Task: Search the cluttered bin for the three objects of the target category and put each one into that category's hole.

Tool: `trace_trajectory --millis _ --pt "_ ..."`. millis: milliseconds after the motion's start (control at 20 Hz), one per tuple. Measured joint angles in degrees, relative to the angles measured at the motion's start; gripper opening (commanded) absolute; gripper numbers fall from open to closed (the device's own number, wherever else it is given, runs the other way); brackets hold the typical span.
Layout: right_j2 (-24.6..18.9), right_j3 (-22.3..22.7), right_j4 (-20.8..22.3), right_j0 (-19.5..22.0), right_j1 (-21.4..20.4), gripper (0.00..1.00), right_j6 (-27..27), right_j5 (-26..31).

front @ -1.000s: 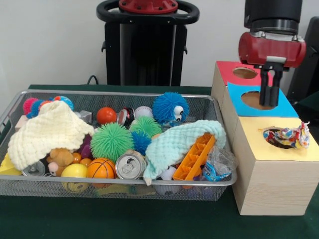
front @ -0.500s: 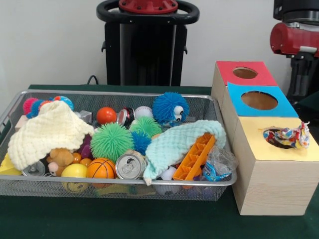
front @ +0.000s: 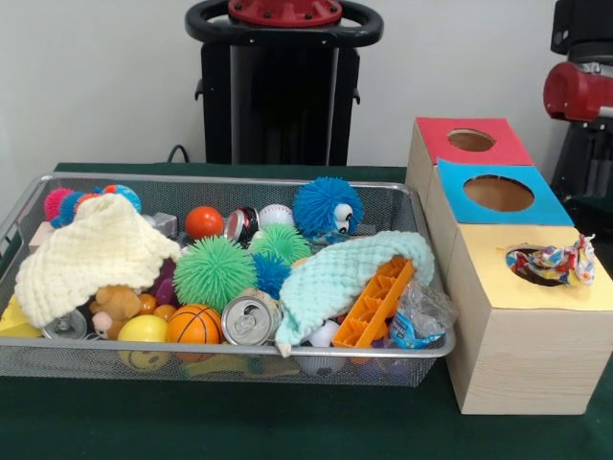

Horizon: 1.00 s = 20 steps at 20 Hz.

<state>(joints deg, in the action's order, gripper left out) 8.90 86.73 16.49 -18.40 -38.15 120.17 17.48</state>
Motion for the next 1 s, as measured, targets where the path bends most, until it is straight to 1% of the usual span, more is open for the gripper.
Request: trace_trajectory --millis 250,350,550,650,1000 --pt "1.81 -1.04 -2.29 -0.09 3.18 0.0 0.0 -1.37" --pt "2.89 -1.73 -3.41 0.0 5.58 0.0 0.0 -3.36" --pt "3.04 -2.67 -4.35 0.79 8.09 0.0 0.0 -6.5" --pt "3.03 -3.44 -4.9 1.46 8.83 0.0 0.0 -8.68" --pt "2.98 -3.63 -5.53 1.65 9.22 0.0 0.0 -9.78"
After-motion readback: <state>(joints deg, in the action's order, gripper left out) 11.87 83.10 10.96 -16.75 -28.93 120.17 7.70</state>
